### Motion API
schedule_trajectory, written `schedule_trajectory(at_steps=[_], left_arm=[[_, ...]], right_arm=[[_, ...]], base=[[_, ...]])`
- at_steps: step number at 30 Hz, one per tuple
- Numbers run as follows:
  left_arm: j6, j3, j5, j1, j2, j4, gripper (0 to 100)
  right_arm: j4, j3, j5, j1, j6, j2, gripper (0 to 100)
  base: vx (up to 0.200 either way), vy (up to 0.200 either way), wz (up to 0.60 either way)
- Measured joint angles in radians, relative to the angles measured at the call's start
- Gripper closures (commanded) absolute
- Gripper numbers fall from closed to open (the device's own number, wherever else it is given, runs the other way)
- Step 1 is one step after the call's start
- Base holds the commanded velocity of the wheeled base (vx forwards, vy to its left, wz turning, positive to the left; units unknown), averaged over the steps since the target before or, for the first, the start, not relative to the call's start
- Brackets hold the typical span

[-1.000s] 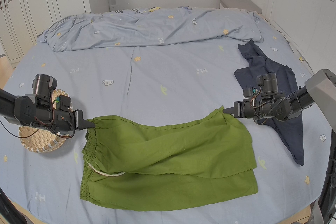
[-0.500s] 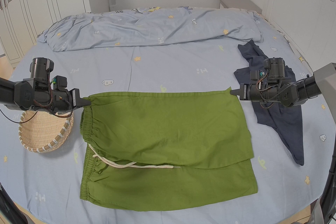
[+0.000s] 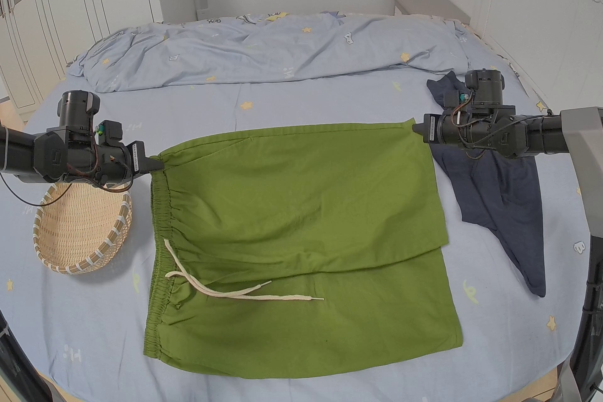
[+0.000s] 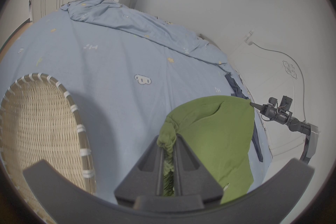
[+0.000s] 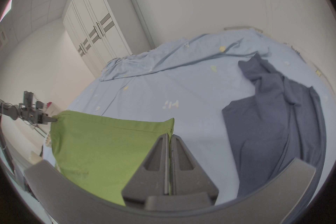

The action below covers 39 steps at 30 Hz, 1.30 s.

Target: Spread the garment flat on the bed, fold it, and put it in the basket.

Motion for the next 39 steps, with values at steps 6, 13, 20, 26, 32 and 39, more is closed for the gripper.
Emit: schedule_trajectory(at_steps=[6,13,20,26,32,39], left_arm=[[0.001,-0.046,0.001,0.0,0.035,-0.002,100],[0.0,-0.059,0.001,0.016,0.054,-0.03,100],[-0.001,-0.066,0.002,0.033,0.06,-0.044,100],[-0.001,-0.069,0.002,0.041,0.061,-0.046,100],[0.0,-0.068,0.002,0.041,0.065,-0.047,100],[0.0,-0.066,0.002,0.042,0.07,-0.047,100]], right_arm=[[0.013,-0.109,-0.092,0.025,-0.049,0.06,100],[0.005,-0.195,-0.181,0.046,-0.079,0.134,100],[0.002,-0.227,-0.205,0.068,-0.081,0.192,100],[0.001,-0.23,-0.208,0.079,-0.081,0.212,100],[-0.036,-0.23,-0.218,0.085,-0.079,0.216,100],[-0.201,-0.223,-0.234,0.106,-0.091,0.186,100]], base=[[0.0,0.0,0.0],[0.0,0.0,0.0],[0.0,0.0,0.0],[0.0,0.0,0.0],[0.0,0.0,0.0],[0.0,0.0,0.0]])
